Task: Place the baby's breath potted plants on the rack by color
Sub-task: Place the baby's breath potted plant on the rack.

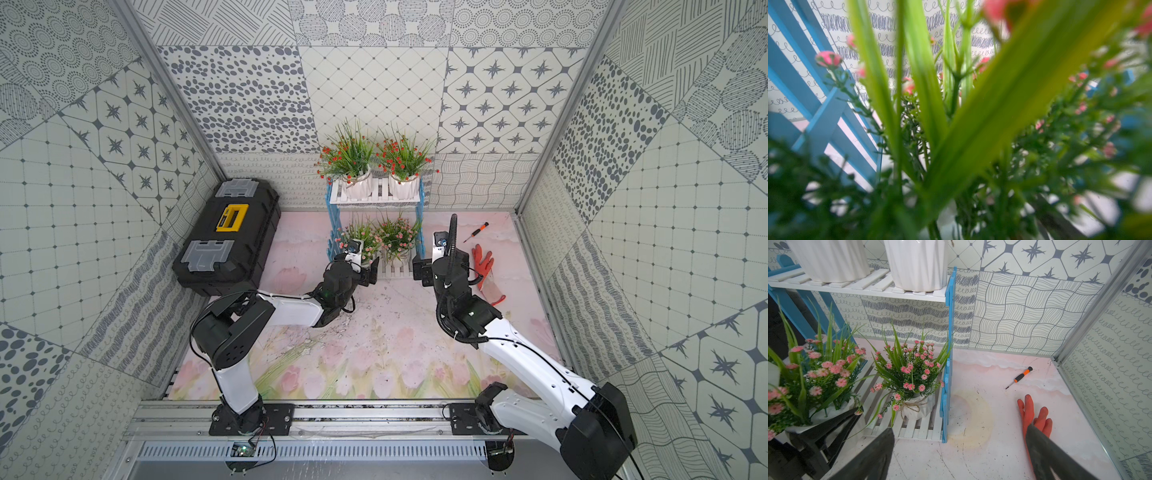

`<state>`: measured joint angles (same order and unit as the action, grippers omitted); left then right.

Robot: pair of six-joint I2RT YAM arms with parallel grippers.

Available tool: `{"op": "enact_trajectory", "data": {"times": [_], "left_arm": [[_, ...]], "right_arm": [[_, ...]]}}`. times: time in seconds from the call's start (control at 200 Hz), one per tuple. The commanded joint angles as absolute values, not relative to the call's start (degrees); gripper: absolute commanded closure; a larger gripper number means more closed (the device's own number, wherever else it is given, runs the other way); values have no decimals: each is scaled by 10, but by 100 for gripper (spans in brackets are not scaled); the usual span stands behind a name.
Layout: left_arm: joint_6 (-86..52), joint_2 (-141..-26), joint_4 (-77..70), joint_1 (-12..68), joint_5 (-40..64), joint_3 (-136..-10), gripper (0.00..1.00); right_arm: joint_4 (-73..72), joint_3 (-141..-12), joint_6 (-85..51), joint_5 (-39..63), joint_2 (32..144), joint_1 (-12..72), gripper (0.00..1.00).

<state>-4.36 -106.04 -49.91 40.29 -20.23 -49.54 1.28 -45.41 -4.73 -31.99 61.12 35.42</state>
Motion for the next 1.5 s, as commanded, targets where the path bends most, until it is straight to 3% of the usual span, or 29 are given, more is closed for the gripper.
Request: {"op": "enact_trajectory", "data": {"times": [0.0,0.916,1.231,1.336,1.496], "left_arm": [[-44,-1088,-530,385,-198,-543,40],[-93,-1194,-438,329,-146,-669,39],[-106,-1187,-430,330,-153,-657,26],[-114,-1181,-441,330,-149,-643,16],[-116,-1173,-460,331,-136,-627,13]], "right_arm": [[-18,-447,-43,-320,617,351,2],[-25,-430,-42,-331,597,350,2],[-27,-415,-46,-333,583,349,2],[-27,-412,-48,-332,580,348,2],[-26,-411,-52,-329,580,348,2]]}}
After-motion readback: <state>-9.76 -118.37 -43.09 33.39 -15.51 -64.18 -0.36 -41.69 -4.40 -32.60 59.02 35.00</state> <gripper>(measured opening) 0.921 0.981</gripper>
